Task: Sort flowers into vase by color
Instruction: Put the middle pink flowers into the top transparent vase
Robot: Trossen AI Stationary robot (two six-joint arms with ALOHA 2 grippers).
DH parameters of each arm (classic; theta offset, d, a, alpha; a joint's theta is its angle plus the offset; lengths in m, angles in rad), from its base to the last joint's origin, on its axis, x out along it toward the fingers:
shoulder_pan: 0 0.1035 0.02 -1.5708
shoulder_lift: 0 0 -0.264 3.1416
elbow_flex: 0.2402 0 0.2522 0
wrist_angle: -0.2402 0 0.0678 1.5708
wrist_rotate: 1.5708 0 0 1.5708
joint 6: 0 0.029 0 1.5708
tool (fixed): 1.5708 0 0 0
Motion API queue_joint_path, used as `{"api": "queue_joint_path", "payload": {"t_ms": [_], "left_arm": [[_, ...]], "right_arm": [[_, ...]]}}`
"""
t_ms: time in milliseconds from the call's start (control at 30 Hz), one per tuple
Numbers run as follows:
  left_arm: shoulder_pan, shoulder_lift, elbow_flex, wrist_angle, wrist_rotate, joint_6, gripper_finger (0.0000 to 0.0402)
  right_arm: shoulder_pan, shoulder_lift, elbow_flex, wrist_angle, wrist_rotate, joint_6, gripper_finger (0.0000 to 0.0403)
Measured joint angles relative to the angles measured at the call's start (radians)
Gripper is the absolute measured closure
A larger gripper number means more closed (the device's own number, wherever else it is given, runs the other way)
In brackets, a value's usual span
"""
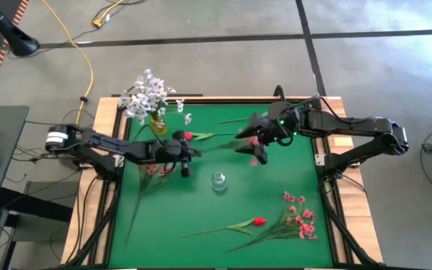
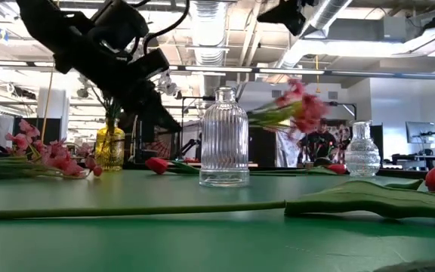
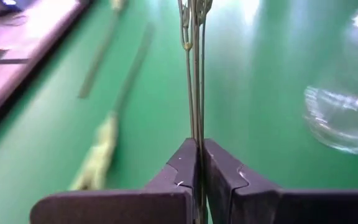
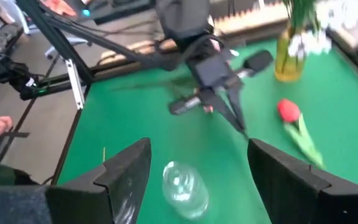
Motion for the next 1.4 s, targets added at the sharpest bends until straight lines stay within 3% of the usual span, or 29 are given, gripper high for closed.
{"api": "queue_joint_path", "payload": {"t_ms": [167, 367, 667, 833, 933, 1200, 1400], "left_arm": [[0.062, -0.073, 0.000, 0.063, 0.006, -0.044, 0.0401], [0.095, -0.148, 0.000, 0.207, 0.124, -0.064, 0.0401], [0.117, -0.237, 0.001, 0.367, 0.125, -0.179, 0.0401], [0.115, -0.260, 0.001, 0.533, 0.221, -0.213, 0.0401], [0.110, -0.261, 0.001, 0.627, 0.281, -0.230, 0.0401], [0.103, -0.260, 0.001, 0.658, 0.363, -0.314, 0.0401], [0.072, -0.259, 0.001, 0.654, 0.363, -0.311, 0.0401]], "right_arm": [[0.010, 0.000, 0.000, 0.114, 0.000, -0.003, 0.0108], [0.041, 0.000, 0.000, 0.172, 0.000, 0.008, 0.0108], [0.096, 0.015, 0.001, 0.166, -0.039, 0.060, 0.0108], [0.104, 0.082, 0.001, 0.160, 0.072, 0.062, 0.0108], [0.089, 0.138, 0.000, 0.244, 0.137, 0.068, 0.0108], [0.048, 0.231, 0.000, 0.654, 0.079, 0.064, 0.0108], [0.017, 0.245, 0.001, 0.747, 0.098, 0.063, 0.0108]]}}
